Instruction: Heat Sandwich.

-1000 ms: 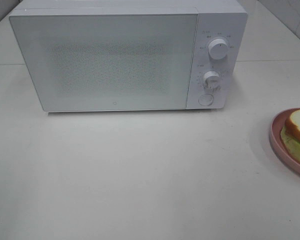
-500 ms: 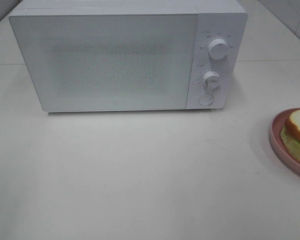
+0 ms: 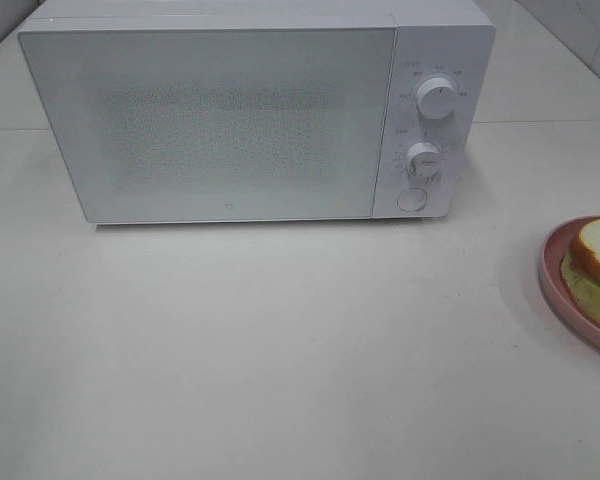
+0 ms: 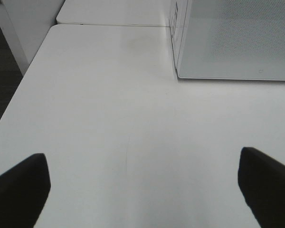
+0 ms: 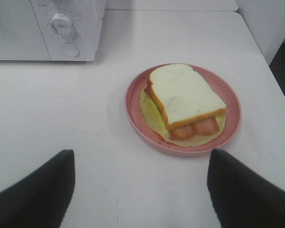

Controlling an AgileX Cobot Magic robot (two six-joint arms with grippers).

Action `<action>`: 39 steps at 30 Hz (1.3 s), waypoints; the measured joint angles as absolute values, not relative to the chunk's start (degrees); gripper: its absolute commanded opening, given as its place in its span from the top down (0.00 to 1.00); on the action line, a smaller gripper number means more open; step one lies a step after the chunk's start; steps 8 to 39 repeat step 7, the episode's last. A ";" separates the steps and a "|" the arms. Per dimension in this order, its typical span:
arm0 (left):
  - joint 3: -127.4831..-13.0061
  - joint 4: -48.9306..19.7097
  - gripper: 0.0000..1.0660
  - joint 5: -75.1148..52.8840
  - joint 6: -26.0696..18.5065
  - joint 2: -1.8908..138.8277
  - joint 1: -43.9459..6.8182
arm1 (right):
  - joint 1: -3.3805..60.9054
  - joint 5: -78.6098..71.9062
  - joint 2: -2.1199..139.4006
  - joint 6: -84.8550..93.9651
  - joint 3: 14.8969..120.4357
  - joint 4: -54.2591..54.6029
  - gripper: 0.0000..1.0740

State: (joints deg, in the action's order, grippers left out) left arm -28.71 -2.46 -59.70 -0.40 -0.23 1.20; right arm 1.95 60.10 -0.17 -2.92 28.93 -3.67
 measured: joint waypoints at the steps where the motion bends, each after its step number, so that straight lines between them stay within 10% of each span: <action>1: -28.71 -2.46 0.05 -59.70 -0.40 -0.23 1.20 | 1.95 60.10 -0.17 -2.92 28.93 -3.67 0.30; 39: -28.71 -2.46 0.05 -59.70 -0.40 -0.23 1.20 | 1.95 60.10 -0.17 -2.92 28.93 -3.67 0.30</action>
